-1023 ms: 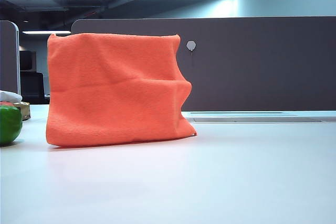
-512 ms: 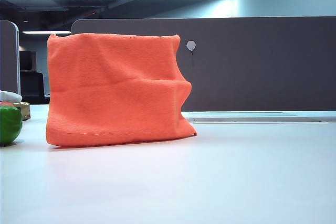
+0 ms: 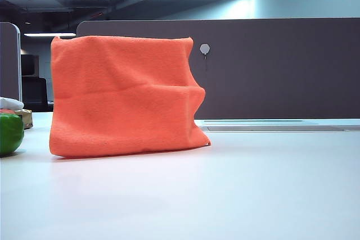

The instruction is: Pick up the cloth from the table and use it to cover the mirror.

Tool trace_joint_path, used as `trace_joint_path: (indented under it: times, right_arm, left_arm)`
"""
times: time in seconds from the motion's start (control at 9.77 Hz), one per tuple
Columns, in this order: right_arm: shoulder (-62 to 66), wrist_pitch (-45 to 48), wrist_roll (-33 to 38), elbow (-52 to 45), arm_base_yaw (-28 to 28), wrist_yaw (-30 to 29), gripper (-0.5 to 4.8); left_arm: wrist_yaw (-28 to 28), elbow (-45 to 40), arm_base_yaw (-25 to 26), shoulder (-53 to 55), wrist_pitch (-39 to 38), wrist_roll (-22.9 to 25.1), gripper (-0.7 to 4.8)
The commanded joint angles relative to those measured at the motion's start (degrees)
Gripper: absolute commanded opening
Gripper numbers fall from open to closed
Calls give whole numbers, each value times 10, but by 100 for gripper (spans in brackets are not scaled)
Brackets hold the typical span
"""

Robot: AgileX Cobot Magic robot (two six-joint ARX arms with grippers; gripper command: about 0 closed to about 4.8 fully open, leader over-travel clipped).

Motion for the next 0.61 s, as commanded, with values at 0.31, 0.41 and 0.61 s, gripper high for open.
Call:
trace_joint_path:
  times: [0.31, 0.41, 0.61]
  right_arm:
    - [0, -17, 1, 2, -9, 41, -5]
    - [0, -30, 17, -1, -26, 1, -5]
    - [0, -24, 31, -1, -43, -33, -5]
  left_arm:
    - [4, 1, -1, 0, 5, 0, -5]
    - [3, 1, -1, 0, 5, 0, -5]
    - [4, 1, -1, 0, 5, -1, -5]
